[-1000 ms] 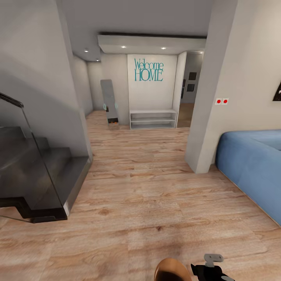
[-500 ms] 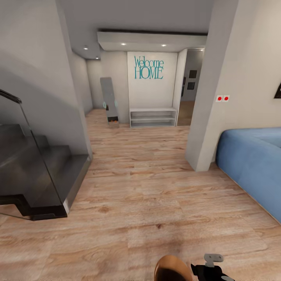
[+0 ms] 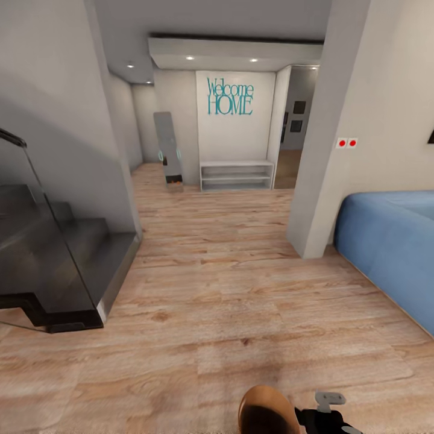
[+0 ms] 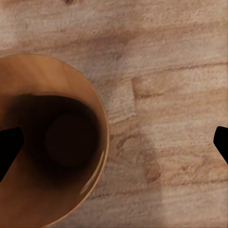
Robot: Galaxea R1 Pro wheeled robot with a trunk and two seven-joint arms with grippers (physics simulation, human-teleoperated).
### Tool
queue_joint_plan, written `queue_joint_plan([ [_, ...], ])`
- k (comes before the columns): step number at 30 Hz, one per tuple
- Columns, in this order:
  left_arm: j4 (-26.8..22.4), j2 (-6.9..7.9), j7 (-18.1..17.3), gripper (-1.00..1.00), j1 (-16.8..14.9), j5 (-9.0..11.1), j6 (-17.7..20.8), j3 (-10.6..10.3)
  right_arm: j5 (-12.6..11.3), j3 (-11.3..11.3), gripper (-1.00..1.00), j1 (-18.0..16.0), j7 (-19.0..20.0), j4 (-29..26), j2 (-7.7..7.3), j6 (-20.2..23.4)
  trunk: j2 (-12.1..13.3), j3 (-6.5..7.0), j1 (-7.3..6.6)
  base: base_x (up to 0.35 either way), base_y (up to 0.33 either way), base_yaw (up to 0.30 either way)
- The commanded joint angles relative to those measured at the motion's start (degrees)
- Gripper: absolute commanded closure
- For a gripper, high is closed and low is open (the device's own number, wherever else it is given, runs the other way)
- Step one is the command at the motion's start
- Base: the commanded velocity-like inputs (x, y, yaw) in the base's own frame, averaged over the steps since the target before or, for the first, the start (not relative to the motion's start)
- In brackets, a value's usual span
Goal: Put the three can of soda from the living room inside the tash can in the kitchen.
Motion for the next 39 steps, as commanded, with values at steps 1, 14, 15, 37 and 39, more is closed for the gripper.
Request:
queue_joint_plan([
  [1,0.0,0.00,0.0,-1.00,0.0,0.0,0.0,0.0,0.0,0.0,-1.00,0.0,0.0,0.0,0.00,0.0,-0.4,-0.28,0.23,0.000,0.000,0.000],
  [14,0.0,0.00,0.0,-1.00,0.0,0.0,0.0,0.0,0.0,0.0,-1.00,0.0,0.0,0.1,0.00,0.0,-5.6,-3.79,3.08,0.000,0.000,0.000],
  [15,0.0,0.00,0.0,-1.00,0.0,0.0,0.0,0.0,0.0,0.0,-1.00,0.0,0.0,0.1,0.00,0.0,-6.0,-4.06,3.30,0.000,0.000,0.000],
  [37,0.0,0.00,0.0,-1.00,0.0,0.0,0.0,0.0,0.0,0.0,-1.00,0.0,0.0,0.1,0.00,0.0,-6.0,-4.67,3.30,0.124,0.000,0.000],
  [39,0.0,0.00,0.0,-1.00,0.0,0.0,0.0,0.0,0.0,0.0,-1.00,0.0,0.0,0.1,0.00,0.0,-6.0,-4.67,3.30,0.059,0.000,0.000],
])
